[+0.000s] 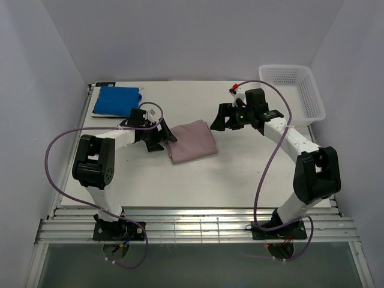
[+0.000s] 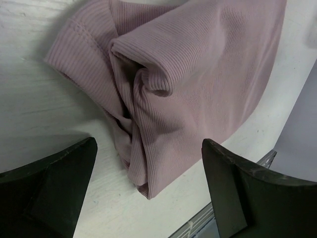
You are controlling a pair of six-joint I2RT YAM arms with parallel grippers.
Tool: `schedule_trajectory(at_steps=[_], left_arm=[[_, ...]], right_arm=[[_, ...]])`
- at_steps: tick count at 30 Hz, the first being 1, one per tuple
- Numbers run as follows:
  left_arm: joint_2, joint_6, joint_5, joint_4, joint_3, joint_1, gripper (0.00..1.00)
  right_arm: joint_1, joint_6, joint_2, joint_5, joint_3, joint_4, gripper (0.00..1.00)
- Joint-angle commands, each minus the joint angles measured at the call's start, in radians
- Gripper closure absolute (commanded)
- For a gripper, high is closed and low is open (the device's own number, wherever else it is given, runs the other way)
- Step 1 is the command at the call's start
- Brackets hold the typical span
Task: Fold and stack the tank tops
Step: Fold the tank top, then neatly place the folded tank top to the corner
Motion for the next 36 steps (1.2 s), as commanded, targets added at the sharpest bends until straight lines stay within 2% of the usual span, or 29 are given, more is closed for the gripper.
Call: schedule_trajectory(at_steps=[1,3,9,16,17,20,22,24,33,36], left_arm=[[0.019,0.04,0.03,0.068,0.005,0.0,0.02],[0.051,0.053,0.024,0.074,0.022,-0.003,0.02],[0.114,0.132,-0.018,0.062,0.067,-0.02,0.14],[0.172,0.172,-0.075,0.068,0.103,-0.044,0.37],[0.189,0.175,-0.091,0.062,0.113,-0.046,0.56],[0.224,0.181,-0.127,0.021,0.169,-0.049,0.85],[0.234,0.204,-0.127,0.009,0.191,-0.047,0.9],[0.232,0.227,-0.139,-0.001,0.22,-0.047,1.0],[0.189,0.585,-0.317,-0.088,0.36,-0.049,1.0],[0.133,0.739,-0.322,-0.073,0.361,-0.047,1.0]], right_arm=[[-0.003,-0.032,-0.066,0.011,-0.008,0.001,0.1],[-0.003,-0.038,-0.076,0.022,-0.012,-0.005,0.1],[-0.003,-0.04,-0.14,0.069,-0.028,0.003,0.1],[-0.003,-0.057,-0.22,0.174,-0.072,0.035,0.1],[-0.003,-0.058,-0.229,0.185,-0.084,0.04,0.1],[-0.004,-0.073,-0.252,0.234,-0.091,0.046,0.1],[-0.004,-0.078,-0.26,0.271,-0.094,0.047,0.1],[-0.004,-0.086,-0.266,0.29,-0.101,0.046,0.1],[-0.004,-0.104,-0.293,0.364,-0.126,0.056,0.1],[-0.004,-0.11,-0.295,0.376,-0.135,0.061,0.1]])
